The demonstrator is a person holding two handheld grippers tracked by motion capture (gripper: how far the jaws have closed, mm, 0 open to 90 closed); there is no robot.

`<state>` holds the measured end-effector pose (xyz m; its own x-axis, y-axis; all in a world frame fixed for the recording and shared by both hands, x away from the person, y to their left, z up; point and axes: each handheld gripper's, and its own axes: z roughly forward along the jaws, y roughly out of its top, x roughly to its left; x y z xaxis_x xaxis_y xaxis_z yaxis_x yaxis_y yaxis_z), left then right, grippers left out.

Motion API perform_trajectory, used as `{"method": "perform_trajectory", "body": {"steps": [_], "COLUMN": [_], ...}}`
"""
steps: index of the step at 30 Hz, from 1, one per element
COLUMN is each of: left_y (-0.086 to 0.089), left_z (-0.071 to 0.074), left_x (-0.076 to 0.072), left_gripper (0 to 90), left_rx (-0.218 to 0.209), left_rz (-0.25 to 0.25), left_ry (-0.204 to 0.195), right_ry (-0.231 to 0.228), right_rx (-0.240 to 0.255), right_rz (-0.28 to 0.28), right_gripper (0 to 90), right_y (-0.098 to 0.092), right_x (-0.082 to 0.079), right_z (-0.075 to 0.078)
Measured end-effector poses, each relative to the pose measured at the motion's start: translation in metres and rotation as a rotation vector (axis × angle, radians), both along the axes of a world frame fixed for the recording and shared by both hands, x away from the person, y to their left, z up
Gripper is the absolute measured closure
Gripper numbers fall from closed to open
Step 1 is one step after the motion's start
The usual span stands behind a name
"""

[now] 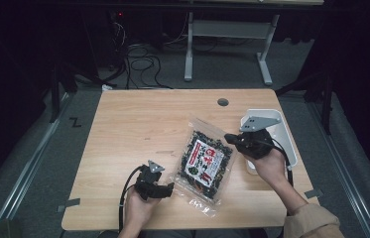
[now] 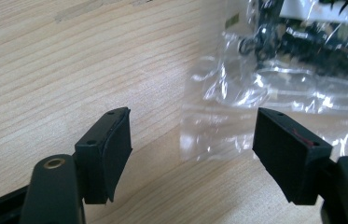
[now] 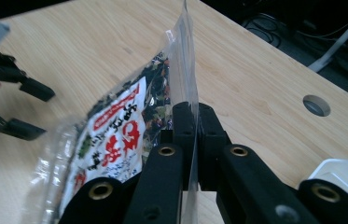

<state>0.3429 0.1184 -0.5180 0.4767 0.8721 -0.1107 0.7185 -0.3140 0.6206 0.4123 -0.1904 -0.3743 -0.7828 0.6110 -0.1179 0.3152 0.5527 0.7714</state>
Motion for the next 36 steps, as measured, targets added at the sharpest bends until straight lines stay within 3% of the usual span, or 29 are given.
{"method": "perform_trajectory", "body": {"steps": [5, 14, 21, 36], "left_y": [0.0, -0.001, 0.002, -0.001], "left_z": [0.0, -0.001, -0.002, -0.003], "left_x": [-0.001, 0.0, 0.001, 0.001], "left_gripper": [28.5, 28.6, 28.7, 28.9], "left_rx": [0.003, 0.007, -0.028, -0.018], "left_rz": [-0.003, -0.008, -0.002, -0.016], "left_ry": [-0.004, 0.004, 0.019, 0.024], "right_ry": [0.019, 0.013, 0.013, -0.059], "right_rx": [0.025, 0.064, 0.082, 0.082], "right_rz": [0.0, 0.021, 0.032, -0.023], "right_gripper": [89.6, 89.7, 89.7, 89.8], "right_y": [-0.004, -0.006, -0.006, -0.007], "right_x": [0.002, 0.005, 0.007, 0.018], "right_z": [0.017, 0.042, 0.056, 0.082]}}
